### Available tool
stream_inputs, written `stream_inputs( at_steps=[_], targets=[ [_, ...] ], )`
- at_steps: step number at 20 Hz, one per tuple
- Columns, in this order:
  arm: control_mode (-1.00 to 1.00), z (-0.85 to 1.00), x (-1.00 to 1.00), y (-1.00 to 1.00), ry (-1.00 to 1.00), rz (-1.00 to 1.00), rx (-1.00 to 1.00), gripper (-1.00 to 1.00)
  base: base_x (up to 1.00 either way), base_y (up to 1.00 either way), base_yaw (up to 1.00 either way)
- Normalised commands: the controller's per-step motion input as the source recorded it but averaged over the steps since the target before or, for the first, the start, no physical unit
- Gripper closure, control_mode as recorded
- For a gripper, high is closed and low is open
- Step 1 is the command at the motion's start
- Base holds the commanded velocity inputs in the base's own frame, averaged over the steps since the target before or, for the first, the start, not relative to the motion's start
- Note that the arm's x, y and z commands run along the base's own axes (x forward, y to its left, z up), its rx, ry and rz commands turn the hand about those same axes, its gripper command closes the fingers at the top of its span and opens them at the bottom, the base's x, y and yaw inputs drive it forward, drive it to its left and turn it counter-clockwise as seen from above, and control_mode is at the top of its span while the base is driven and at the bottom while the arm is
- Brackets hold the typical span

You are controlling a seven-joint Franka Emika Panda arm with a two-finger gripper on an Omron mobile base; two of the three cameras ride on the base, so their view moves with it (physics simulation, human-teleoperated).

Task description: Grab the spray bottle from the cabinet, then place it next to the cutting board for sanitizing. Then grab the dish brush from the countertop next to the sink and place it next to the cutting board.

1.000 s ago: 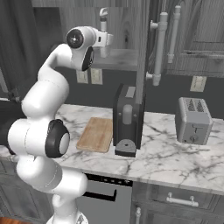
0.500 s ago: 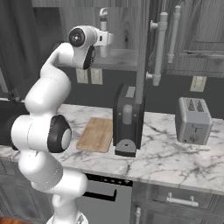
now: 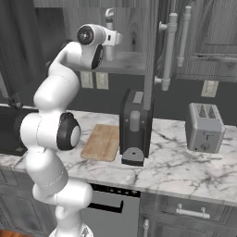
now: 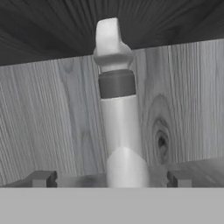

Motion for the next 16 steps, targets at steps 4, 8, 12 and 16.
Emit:
stream_inputs(
  at_steps=[4,8,12,16],
  targets=[
    [-1.00,0.00,0.23,0.00,0.00,0.00,0.00,-1.00,0.00,0.00,0.00],
    [-1.00,0.00,0.13,0.00,0.00,0.00,0.00,-1.00,0.00,0.00,0.00],
    [-1.00,0.00,0.01,-0.04,0.00,0.00,0.00,-1.00,0.00,0.00,0.00],
    [-1.00,0.00,0.05,-0.06,0.00,0.00,0.00,-1.00,0.00,0.00,0.00]
  ],
)
